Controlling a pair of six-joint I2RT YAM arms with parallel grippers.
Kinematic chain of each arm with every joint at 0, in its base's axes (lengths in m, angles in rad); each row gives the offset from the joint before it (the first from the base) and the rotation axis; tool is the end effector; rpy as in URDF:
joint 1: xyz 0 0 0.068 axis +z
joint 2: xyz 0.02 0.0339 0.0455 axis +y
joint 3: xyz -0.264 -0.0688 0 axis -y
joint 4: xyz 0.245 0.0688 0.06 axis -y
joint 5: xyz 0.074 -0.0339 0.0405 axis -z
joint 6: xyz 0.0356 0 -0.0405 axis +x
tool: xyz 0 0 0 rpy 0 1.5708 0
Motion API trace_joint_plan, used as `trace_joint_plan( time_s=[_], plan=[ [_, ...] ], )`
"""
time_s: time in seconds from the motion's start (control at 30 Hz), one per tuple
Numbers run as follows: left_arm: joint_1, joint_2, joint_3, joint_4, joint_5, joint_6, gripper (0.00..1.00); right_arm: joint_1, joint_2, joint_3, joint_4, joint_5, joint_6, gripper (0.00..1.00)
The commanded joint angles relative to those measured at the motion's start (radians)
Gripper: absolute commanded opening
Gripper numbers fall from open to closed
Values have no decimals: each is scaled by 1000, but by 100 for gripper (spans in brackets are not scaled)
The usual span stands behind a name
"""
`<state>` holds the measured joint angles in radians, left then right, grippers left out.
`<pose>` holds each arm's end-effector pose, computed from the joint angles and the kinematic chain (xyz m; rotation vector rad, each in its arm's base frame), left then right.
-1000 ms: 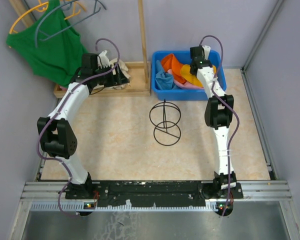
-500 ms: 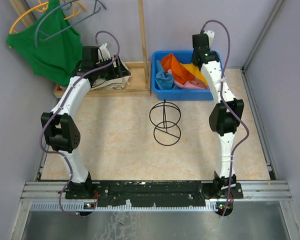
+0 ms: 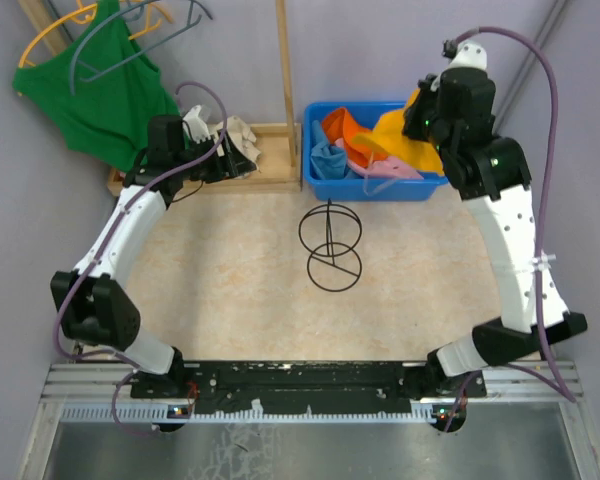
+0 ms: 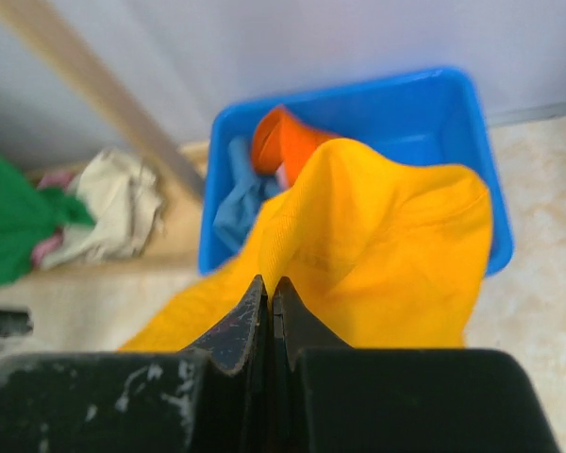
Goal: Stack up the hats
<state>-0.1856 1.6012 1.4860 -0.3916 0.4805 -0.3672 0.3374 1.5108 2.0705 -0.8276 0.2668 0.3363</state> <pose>0.3612 -0.0846 0.3576 0.1111 2.1188 -0.8322 0.2715 0.0853 0.5293 0.1858 1.8256 0.2288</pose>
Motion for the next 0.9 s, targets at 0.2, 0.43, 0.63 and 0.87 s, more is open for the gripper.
trace_joint_plan(
  time_s=[0.2, 0.43, 0.63, 0.87],
  plan=[
    [-51, -303, -223, 51, -66, -51, 75, 270, -251, -443, 204, 106, 25, 0],
    [-57, -393, -263, 27, -91, -61, 75, 374, -255, -480, 265, 166, 26, 0],
    [-68, -434, -281, 25, -109, -88, 75, 423, -264, -458, 332, 233, -29, 0],
    [-83, -451, -289, 23, -132, -96, 75, 424, -228, -403, 401, 279, -109, 0]
  ],
)
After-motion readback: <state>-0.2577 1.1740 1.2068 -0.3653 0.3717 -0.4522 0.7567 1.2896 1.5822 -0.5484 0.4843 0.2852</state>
